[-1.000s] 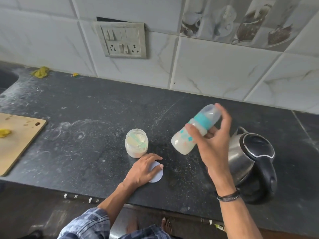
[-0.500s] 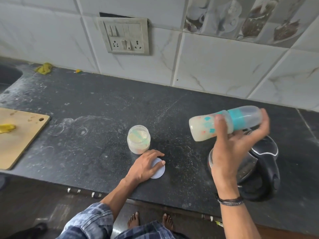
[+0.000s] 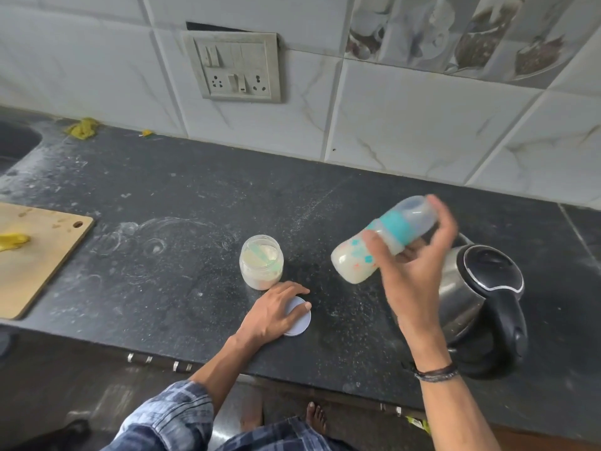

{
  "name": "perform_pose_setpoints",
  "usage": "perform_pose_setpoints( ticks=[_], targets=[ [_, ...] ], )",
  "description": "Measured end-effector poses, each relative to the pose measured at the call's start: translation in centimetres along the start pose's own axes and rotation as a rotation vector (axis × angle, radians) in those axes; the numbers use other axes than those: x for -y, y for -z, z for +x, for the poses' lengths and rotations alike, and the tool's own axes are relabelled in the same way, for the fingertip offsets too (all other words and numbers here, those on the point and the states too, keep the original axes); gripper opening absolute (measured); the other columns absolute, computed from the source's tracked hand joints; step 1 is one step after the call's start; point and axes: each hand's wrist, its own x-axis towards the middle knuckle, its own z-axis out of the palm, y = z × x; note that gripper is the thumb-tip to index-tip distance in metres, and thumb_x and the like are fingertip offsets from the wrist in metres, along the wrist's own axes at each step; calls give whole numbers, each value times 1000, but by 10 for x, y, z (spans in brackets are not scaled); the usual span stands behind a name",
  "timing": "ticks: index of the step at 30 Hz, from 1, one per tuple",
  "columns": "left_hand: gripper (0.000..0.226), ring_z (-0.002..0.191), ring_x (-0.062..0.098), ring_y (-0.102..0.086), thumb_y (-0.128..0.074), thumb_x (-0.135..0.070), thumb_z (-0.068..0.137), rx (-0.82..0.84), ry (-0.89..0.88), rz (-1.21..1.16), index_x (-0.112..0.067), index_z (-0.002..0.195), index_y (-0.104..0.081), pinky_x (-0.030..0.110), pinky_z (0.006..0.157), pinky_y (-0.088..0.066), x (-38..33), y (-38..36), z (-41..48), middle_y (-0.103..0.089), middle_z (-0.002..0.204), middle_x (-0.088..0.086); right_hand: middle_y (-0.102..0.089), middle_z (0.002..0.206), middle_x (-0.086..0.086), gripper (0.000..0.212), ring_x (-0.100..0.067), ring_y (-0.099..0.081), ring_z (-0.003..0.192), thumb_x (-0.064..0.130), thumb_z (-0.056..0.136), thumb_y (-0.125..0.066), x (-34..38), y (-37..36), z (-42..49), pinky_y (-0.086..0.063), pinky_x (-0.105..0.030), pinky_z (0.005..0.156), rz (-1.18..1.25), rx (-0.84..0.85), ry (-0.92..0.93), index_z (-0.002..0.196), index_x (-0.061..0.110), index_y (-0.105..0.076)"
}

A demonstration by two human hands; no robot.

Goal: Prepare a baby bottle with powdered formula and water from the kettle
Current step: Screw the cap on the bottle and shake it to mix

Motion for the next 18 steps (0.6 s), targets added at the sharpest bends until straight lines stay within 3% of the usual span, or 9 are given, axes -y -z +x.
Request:
perform_pose_setpoints(
  ticks=[4, 9, 11, 13, 15, 18],
  targets=[
    [34, 119, 1, -52, -57, -49, 100, -12, 7, 0, -26, 124, -65, 18, 100, -37, -2, 2, 1, -62, 126, -15, -63, 135, 16, 92, -15, -71, 111, 16, 92, -84, 3, 1, 11, -60, -29, 90, 74, -208, 156, 156, 14, -19],
    [35, 121, 2, -52, -57, -49, 100, 10, 8, -7, -26, 126, -64, 20, 101, -38, -3, 3, 0, -61, 127, -14, -59, 135, 3, 86, -19, -74, 103, 11, 82, -90, -5, -6, 8, -62, -37, 88, -56, 76, -57, 145, 37, -37],
    [35, 121, 2, -52, -57, -49, 100, 14, 13, -4, -26, 125, -64, 22, 101, -40, -5, 3, 1, -61, 127, -14, -60, 137, 2, 86, -18, -73, 105, 15, 85, -89, -2, -4, 7, -61, -32, 86, 40, -12, 7, 148, 33, -34],
    [35, 120, 2, -52, -56, -50, 100, 7, 20, 0, -27, 125, -64, 23, 101, -41, -5, 4, 1, -62, 127, -14, -66, 134, 13, 89, -12, -72, 107, 14, 91, -83, -2, -6, 8, -59, -27, 88, 93, -125, 103, 155, 17, -22],
    [35, 120, 1, -52, -55, -51, 100, 5, 25, -3, -28, 124, -64, 23, 101, -41, -3, 3, 0, -61, 126, -15, -64, 132, 19, 89, -10, -71, 108, 13, 92, -81, -4, -10, 6, -59, -26, 89, 55, -130, 95, 155, 12, -18],
    [36, 121, 1, -51, -54, -53, 100, 18, 24, -11, -28, 125, -64, 24, 102, -41, -2, 3, -1, -61, 127, -16, -62, 125, 24, 89, -15, -75, 101, 27, 80, -92, -10, -11, 2, -61, -31, 83, -108, 97, -51, 147, 36, -33]
  ],
)
